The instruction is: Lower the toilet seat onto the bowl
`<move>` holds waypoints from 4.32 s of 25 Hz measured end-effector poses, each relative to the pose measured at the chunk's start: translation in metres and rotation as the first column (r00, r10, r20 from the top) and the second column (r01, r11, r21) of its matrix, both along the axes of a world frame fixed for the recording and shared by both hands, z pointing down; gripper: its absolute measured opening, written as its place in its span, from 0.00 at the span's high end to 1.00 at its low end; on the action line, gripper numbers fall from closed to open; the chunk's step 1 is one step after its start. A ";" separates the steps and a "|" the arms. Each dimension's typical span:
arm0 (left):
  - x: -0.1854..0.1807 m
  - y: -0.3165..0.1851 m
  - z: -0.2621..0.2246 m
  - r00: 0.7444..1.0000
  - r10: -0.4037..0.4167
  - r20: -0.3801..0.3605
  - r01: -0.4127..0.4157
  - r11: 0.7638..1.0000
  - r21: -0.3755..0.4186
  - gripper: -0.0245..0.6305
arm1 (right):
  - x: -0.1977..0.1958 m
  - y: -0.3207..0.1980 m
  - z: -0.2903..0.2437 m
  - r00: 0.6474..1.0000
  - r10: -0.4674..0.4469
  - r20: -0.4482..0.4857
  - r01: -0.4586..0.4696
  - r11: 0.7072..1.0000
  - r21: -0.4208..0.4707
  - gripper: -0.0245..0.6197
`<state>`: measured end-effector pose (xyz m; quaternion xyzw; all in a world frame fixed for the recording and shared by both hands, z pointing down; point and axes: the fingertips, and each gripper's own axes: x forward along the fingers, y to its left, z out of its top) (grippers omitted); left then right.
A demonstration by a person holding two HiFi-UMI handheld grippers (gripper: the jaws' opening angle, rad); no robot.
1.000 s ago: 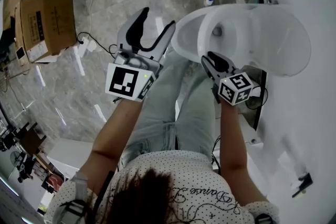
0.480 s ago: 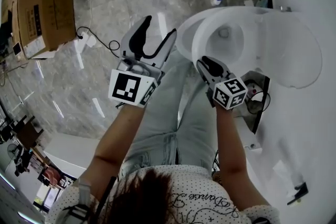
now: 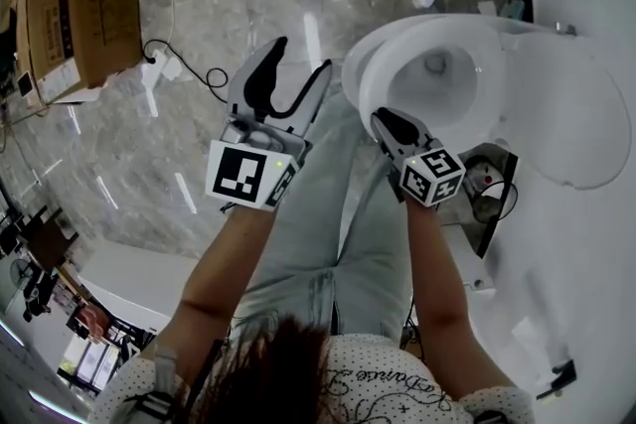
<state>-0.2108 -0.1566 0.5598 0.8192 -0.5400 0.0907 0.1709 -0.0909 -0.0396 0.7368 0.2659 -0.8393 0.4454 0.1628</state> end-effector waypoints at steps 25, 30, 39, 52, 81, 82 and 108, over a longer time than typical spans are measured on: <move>-0.021 0.024 0.105 0.999 -0.028 0.039 0.031 0.997 -0.076 0.63 | -0.034 0.009 0.118 0.986 -0.103 -0.128 0.104 0.995 -0.002 0.92; -0.028 0.026 0.114 0.999 -0.031 0.040 0.034 0.996 -0.087 0.63 | -0.043 0.009 0.138 0.983 -0.122 -0.137 0.116 0.992 -0.045 0.92; -0.023 0.015 0.119 0.999 -0.020 0.041 0.023 0.997 -0.080 0.63 | -0.048 0.012 0.167 0.966 -0.182 -0.183 0.169 0.982 -0.082 0.91; -0.009 0.018 0.120 0.997 0.003 0.076 0.003 0.997 -0.077 0.63 | -0.048 0.011 0.184 0.916 -0.274 -0.292 0.262 0.962 -0.081 0.93; 0.053 -0.012 -0.159 0.977 0.212 0.018 -0.212 0.963 0.168 0.76 | 0.074 -0.131 -0.310 0.931 0.360 -0.054 -0.258 0.757 0.600 0.95; 0.057 -0.012 -0.171 0.976 0.217 0.013 -0.216 0.960 0.179 0.76 | 0.078 -0.131 -0.325 0.930 0.365 -0.047 -0.261 0.743 0.616 0.95; 0.120 0.016 -0.337 0.919 0.393 -0.012 -0.356 0.844 0.401 0.92 | 0.153 -0.065 -0.529 0.864 0.503 0.028 -0.284 0.441 0.852 0.95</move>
